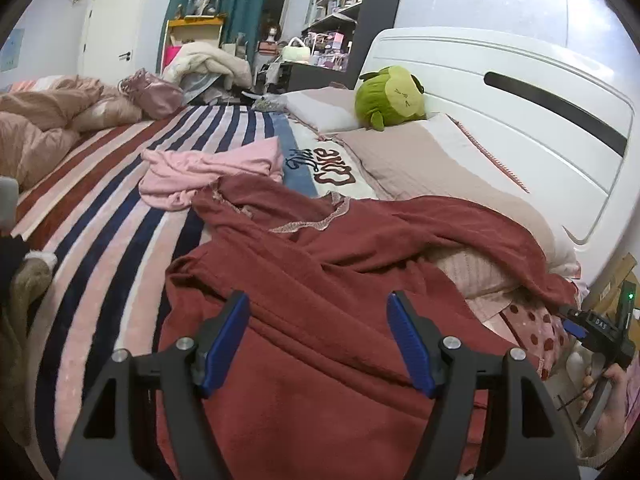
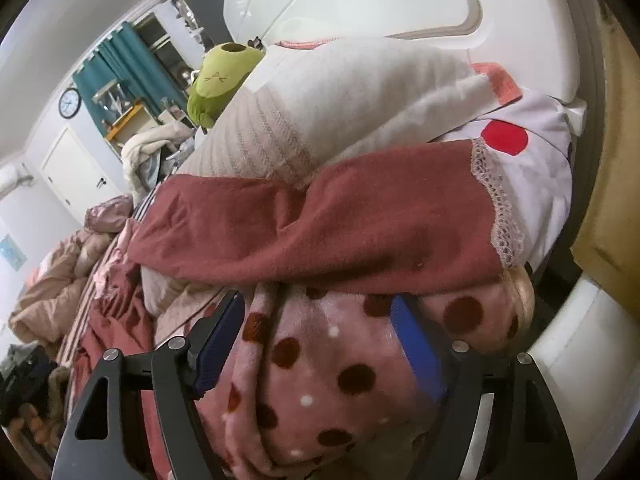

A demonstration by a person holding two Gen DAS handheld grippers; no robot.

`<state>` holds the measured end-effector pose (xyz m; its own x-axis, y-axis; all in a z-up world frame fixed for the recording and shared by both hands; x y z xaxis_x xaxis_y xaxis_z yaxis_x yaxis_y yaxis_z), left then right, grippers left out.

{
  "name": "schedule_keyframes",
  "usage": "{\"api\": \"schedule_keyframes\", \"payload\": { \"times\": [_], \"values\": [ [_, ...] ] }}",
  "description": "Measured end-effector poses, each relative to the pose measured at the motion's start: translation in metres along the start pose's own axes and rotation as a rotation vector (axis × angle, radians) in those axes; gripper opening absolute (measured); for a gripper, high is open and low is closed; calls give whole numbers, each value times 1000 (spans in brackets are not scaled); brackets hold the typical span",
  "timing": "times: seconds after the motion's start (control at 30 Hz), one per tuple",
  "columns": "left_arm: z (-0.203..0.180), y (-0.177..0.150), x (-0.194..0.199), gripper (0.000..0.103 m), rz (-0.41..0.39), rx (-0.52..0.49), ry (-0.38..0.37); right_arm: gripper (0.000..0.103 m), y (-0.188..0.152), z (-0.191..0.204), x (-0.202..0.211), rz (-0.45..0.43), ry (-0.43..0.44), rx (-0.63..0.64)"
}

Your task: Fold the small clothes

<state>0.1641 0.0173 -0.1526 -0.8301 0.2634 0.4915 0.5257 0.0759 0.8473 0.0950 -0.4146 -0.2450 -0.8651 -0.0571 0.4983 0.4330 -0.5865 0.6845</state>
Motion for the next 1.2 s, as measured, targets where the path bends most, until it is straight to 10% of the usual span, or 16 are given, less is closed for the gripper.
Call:
{"api": "schedule_keyframes", "payload": {
  "times": [0.27, 0.33, 0.43, 0.9, 1.03, 1.2],
  "values": [
    [4, -2, 4, 67, -7, 11, 0, 71, 23, -2, -21, -94, 15, -35],
    [8, -1, 7, 67, -11, 13, 8, 28, 26, -1, -22, -117, 1, -32],
    [14, -1, 10, 67, -18, 20, 17, 4, 29, 2, -17, -155, -30, -8],
    [59, -10, 40, 67, -92, 76, 18, 2, 105, 174, 73, -455, 81, 401],
    [71, -14, 56, 68, -112, 80, 7, 2, 83, 244, 72, -406, 228, 515],
    [91, -19, 75, 68, -133, 94, 24, 2, -6, 325, 33, -134, 450, 708]
  ]
}}
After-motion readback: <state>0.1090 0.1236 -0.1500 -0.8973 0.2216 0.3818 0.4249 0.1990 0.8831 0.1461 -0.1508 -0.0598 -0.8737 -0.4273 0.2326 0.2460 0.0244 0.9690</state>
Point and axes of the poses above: each gripper's, at about its wrist camera, not at the fingertips, and x roughly against the way its jaws point, z to its left, y to its top, the point moved 6 cm from there along -x, roughly the way its jaws point, and after that the axes turned 6 degrees about -z, right-handed, at the moved point
